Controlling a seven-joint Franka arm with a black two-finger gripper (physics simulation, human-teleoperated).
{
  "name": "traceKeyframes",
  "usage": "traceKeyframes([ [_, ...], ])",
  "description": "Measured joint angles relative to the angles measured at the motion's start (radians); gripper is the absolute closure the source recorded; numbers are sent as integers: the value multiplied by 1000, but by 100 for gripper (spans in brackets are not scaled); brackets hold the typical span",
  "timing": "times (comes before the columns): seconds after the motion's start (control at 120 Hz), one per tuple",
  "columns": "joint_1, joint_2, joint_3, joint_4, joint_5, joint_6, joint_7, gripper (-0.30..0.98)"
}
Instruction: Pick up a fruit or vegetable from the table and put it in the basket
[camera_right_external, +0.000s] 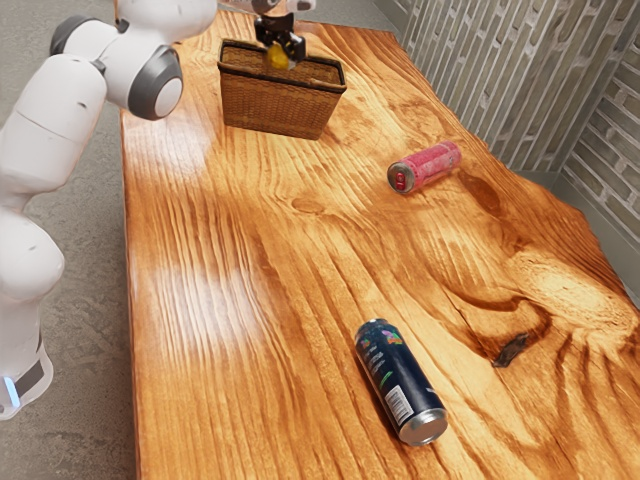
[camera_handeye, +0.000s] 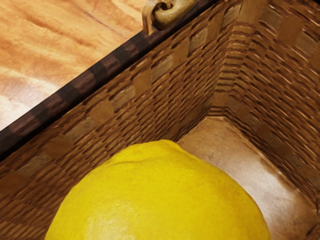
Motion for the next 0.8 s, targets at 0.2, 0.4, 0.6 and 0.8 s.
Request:
traceKeyframes([
  [0.2, 24, 38, -20, 1, -4, 20, -1, 37],
  [0.4, 41, 59, -44, -1, -8, 32, 0, 27],
  [0.6, 27, 6, -47, 6, 20, -4, 5, 15],
  [0.8, -310, -387, -124, 20, 128, -480, 7, 5],
])
